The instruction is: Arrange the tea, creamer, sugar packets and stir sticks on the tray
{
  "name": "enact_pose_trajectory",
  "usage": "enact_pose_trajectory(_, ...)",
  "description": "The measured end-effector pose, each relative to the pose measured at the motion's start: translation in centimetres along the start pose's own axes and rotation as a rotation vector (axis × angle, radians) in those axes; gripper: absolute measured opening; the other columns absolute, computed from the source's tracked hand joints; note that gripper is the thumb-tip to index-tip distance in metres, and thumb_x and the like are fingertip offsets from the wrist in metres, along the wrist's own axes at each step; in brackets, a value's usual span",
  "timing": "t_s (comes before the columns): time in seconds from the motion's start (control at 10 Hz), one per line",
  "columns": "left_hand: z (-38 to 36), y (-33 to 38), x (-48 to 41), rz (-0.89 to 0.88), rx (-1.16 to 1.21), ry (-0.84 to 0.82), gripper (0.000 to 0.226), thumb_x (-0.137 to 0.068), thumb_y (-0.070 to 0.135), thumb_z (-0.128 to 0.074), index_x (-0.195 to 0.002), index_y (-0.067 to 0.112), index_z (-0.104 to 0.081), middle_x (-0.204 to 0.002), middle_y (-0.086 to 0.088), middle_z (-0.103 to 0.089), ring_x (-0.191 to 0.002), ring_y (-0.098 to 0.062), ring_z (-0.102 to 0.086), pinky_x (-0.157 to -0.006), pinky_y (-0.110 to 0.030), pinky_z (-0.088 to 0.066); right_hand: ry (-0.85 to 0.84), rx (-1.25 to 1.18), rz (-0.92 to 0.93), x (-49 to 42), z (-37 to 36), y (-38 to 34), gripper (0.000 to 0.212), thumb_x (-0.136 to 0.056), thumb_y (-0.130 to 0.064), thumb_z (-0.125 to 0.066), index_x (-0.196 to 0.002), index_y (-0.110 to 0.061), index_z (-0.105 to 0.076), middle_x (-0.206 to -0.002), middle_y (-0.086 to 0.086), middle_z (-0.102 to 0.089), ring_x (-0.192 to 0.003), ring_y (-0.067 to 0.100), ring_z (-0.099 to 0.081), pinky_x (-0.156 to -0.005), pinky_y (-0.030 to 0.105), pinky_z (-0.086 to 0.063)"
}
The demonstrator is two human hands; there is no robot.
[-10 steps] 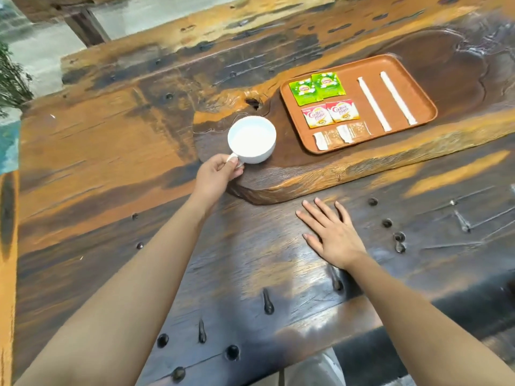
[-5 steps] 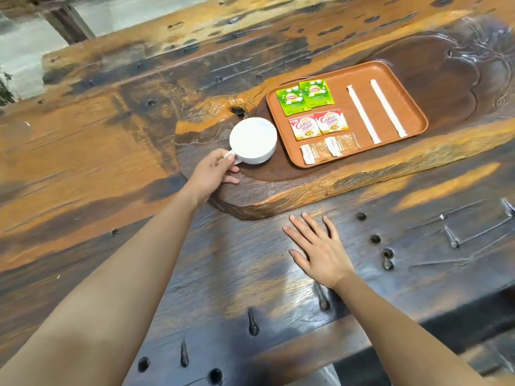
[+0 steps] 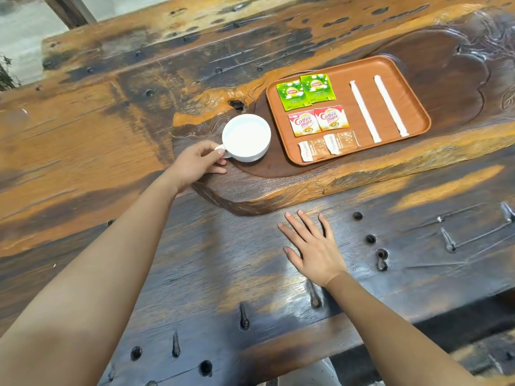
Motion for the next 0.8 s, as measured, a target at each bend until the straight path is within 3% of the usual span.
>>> enact_pose_trajectory(0.1,0.2,0.1,0.3,-0.025,0.040,0.036,0.016,-0.092,0.017,-0.053,-0.104,0.008,-0.059,-0.106,-0.015,-0.063,-0.091,-0.016,-0.065,-0.083,-0.025,-0.057,-0.014,-0.003,-0.002,0.0,-0.1,0.1,0.052,-0.093,-0.048,-0.031,-0.142,-0.032,-0.034,-0.153,-0.007,-0.030,-0.143,0.019,-0.024,-0.115,0.052,-0.016)
enact_pose_trajectory(0.4,0.8,0.8,0.7,-0.007,-0.013,0.029,0.028,-0.093,0.016,-0.051,-0.116,0.001,-0.055,-0.107,-0.017,-0.063,-0.098,-0.020,-0.064,-0.077,-0.018,-0.057,-0.036,-0.004,0.008,0.0,-0.4,0.0,0.053,-0.094,-0.048,-0.026,-0.143,-0.032,-0.030,-0.155,-0.007,-0.025,-0.144,0.020,-0.019,-0.116,0.052,-0.013)
enact_pose_trajectory(0.7,1.1,0.2,2.1,0.023,0.082,0.044,0.026,-0.092,0.012,-0.053,-0.116,0.001,-0.055,-0.097,-0.010,-0.063,-0.091,-0.016,-0.065,-0.073,-0.018,-0.058,-0.040,-0.002,0.006,0.1,-0.3,0.0,0.054,-0.094,-0.050,-0.022,-0.145,-0.033,-0.025,-0.156,-0.008,-0.022,-0.145,0.019,-0.017,-0.116,0.052,-0.010)
enact_pose_trajectory(0.8,2.1,-0.4,2.4,0.039,0.155,0.137,0.026,-0.091,0.010,-0.053,-0.117,0.003,-0.055,-0.095,-0.007,-0.063,-0.088,-0.017,-0.065,-0.071,-0.020,-0.059,-0.032,-0.022,0.012,-0.1,-0.5,-0.2,0.053,-0.094,-0.049,-0.022,-0.144,-0.033,-0.026,-0.156,-0.007,-0.023,-0.144,0.019,-0.018,-0.115,0.050,-0.006)
Point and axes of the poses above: each hand's wrist, its own x-axis away from the middle knuckle, its own z-axis out of the back of the hand, y = z × x, the point moved 9 cm from there along -x, towards the middle knuckle
